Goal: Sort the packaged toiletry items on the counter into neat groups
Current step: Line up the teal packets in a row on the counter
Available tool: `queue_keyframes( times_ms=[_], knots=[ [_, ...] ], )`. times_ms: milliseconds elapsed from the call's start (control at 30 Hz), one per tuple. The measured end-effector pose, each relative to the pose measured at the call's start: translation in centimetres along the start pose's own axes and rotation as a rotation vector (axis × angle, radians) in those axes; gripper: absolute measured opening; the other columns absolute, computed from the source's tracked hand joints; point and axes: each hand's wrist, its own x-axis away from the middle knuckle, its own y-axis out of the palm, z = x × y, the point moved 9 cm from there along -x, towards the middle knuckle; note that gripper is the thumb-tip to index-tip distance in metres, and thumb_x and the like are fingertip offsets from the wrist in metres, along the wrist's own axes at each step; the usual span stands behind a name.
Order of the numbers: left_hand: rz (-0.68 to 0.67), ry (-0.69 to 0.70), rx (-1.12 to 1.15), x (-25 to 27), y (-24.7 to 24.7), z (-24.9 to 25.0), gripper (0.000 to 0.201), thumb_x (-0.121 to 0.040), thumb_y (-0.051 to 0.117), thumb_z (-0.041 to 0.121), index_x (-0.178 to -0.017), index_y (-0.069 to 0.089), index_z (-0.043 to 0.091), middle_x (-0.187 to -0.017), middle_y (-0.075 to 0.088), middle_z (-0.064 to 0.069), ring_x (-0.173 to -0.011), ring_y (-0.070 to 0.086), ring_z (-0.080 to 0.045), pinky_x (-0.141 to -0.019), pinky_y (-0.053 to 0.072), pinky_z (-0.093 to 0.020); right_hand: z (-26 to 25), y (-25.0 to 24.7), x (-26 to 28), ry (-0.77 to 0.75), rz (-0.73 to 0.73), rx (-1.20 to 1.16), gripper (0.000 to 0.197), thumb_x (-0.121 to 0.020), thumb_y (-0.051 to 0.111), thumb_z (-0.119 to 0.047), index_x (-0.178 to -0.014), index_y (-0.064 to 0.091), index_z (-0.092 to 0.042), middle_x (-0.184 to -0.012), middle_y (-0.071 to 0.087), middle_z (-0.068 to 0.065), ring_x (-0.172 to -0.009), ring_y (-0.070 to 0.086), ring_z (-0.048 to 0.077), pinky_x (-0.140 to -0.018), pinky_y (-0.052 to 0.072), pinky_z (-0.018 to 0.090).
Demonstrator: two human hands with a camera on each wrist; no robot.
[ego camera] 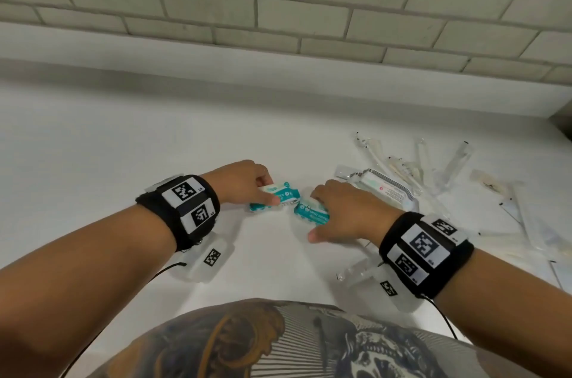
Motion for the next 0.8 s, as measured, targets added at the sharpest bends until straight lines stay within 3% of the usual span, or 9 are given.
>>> queue_keyframes(
  times_ms=[100,267,400,467,533,600,667,733,800],
  knots=[
    [-0.001,0.02,-0.091,0.8,0.5,0.6,0.055,-0.073,0.076,0.048,-0.12,0.057,0.027,-0.106,0.05,0.007,-0.101,0.055,-0.013,-0.092,0.047,-0.031,1.1,-0.5,-0.2,0.064,0.008,0.088,0.039,-0.078,0.062,-0.026,-0.113,0.047,-0.023,-0.104,0.05,-0.003,-0.089,0.054,0.018,-0.063,0.04,0.026],
    [0.01,0.069,0.033,1.6,1.6,1.5,0.07,-0.066,0.083,0.041,-0.125,0.049,0.029,-0.114,0.043,0.007,-0.106,0.052,-0.011,-0.093,0.047,-0.027,1.6,-4.6,-1.7,0.118,0.157,-0.043,0.036,-0.082,0.066,-0.02,-0.115,0.054,-0.02,-0.107,0.05,0.002,-0.076,0.054,0.016,-0.053,0.039,0.023],
    [0.119,0.018,0.106,1.9,0.7,1.6,0.084,-0.061,0.088,0.035,-0.125,0.035,0.024,-0.12,0.036,0.003,-0.104,0.054,-0.015,-0.088,0.05,-0.028,-0.8,-3.6,-4.3,0.034,0.199,0.005,0.042,-0.085,0.06,-0.012,-0.125,0.055,-0.021,-0.112,0.05,0.005,-0.093,0.053,0.022,-0.072,0.044,0.031],
    [0.123,-0.02,0.09,1.9,0.4,1.2,0.079,-0.062,0.087,0.034,-0.122,0.037,0.022,-0.119,0.039,0.001,-0.102,0.056,-0.018,-0.086,0.05,-0.029,-1.4,-2.5,-5.2,-0.03,0.148,-0.016,0.053,-0.086,0.052,-0.001,-0.133,0.052,-0.025,-0.127,0.049,0.005,-0.114,0.051,0.026,-0.09,0.046,0.036],
    [0.082,-0.042,0.111,1.9,0.7,0.7,0.069,-0.066,0.086,0.034,-0.116,0.041,0.02,-0.115,0.046,0.0,-0.098,0.058,-0.017,-0.082,0.049,-0.028,-1.7,-2.8,-5.5,-0.094,0.158,0.015,0.064,-0.086,0.048,0.006,-0.139,0.049,-0.03,-0.15,0.036,0.004,-0.134,0.037,0.028,-0.106,0.04,0.041],
    [0.055,-0.036,0.125,1.9,1.2,0.6,0.056,-0.071,0.082,0.033,-0.109,0.044,0.02,-0.112,0.053,0.0,-0.094,0.058,-0.017,-0.083,0.05,-0.031,-1.3,-4.3,-5.6,-0.043,0.234,0.044,0.068,-0.088,0.05,0.003,-0.143,0.041,-0.036,-0.155,0.027,0.004,-0.134,0.036,0.028,-0.102,0.043,0.041],
    [0.066,-0.022,0.124,1.8,1.3,0.6,0.046,-0.074,0.079,0.032,-0.104,0.047,0.021,-0.111,0.056,-0.001,-0.095,0.059,-0.017,-0.085,0.052,-0.033,-0.7,-5.0,-5.8,0.091,0.243,0.009,0.06,-0.093,0.05,-0.012,-0.146,0.033,-0.036,-0.141,0.038,0.009,-0.117,0.05,0.027,-0.086,0.05,0.037],
    [0.072,-0.021,0.123,1.7,1.4,0.5,0.043,-0.075,0.078,0.032,-0.104,0.048,0.021,-0.109,0.057,0.001,-0.097,0.06,-0.018,-0.086,0.052,-0.034,-1.2,-4.1,-6.4,0.146,0.144,-0.003,0.047,-0.096,0.048,-0.038,-0.141,0.04,-0.03,-0.129,0.041,0.01,-0.105,0.057,0.026,-0.078,0.049,0.034],
    [0.076,-0.024,0.121,1.7,1.3,0.5,0.045,-0.074,0.079,0.033,-0.105,0.048,0.02,-0.109,0.058,0.001,-0.099,0.061,-0.018,-0.086,0.052,-0.034,-2.0,-3.0,-6.9,0.125,0.059,0.006,0.046,-0.091,0.055,-0.049,-0.13,0.052,-0.025,-0.126,0.041,0.008,-0.1,0.059,0.024,-0.079,0.049,0.032]
  ],
)
